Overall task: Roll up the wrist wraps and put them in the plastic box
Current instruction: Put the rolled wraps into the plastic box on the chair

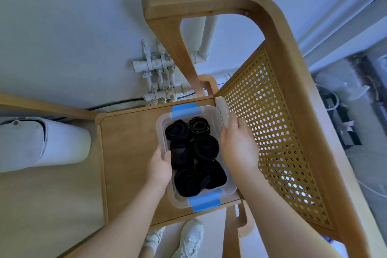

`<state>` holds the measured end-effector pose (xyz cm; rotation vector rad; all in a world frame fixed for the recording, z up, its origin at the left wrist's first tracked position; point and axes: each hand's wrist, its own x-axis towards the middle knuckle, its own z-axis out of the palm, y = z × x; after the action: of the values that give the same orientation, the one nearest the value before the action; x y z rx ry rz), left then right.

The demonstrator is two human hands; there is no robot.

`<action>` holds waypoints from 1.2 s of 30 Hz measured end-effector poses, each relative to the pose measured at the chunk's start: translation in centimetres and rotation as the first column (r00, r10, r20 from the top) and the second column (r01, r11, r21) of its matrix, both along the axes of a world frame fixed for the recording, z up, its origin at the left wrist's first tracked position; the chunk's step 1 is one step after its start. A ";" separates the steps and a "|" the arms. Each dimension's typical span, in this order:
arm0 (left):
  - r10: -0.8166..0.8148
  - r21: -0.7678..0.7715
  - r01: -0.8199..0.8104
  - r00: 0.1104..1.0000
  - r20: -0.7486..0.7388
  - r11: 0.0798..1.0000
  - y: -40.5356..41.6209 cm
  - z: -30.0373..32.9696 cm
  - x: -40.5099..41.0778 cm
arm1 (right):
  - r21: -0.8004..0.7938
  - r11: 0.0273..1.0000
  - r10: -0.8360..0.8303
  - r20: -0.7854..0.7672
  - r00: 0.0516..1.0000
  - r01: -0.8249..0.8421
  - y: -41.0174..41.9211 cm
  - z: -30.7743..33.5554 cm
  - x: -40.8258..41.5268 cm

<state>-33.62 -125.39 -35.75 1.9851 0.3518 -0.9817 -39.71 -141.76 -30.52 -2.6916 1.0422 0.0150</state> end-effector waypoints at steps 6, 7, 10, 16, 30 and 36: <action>0.150 -0.090 -0.177 0.957 -0.247 0.980 1.1 1.1 1.7 | -0.005 0.990 0.142 0.035 0.989 -0.142 6.6 0.4 2.6; 0.179 -0.121 -0.217 0.948 -0.262 0.969 1.2 1.3 1.9 | 0.033 0.983 0.181 -0.007 0.984 -0.180 7.8 0.5 3.1; 0.262 -0.248 -0.342 0.915 -0.306 0.906 1.3 1.1 2.3 | 0.319 0.936 0.207 -0.148 0.967 -0.151 10.8 -0.8 4.1; 0.043 -0.145 -0.038 0.998 0.036 0.989 0.5 0.4 3.5 | 0.445 0.895 -0.006 -0.069 0.998 0.036 9.3 -1.9 2.1; -0.893 0.519 0.727 0.387 0.231 0.449 -4.0 -0.2 10.9 | 0.748 0.337 -0.610 -0.289 0.737 0.572 3.7 -5.6 -6.1; -0.828 0.364 0.759 0.557 0.065 0.540 -6.0 -0.1 12.1 | 0.691 -0.313 -0.725 -0.616 0.306 0.651 5.6 -5.2 -7.8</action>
<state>-21.55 -131.40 -35.80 2.5722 -0.6884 -1.2682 -47.50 -136.12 -35.73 -0.6015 1.7269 0.2244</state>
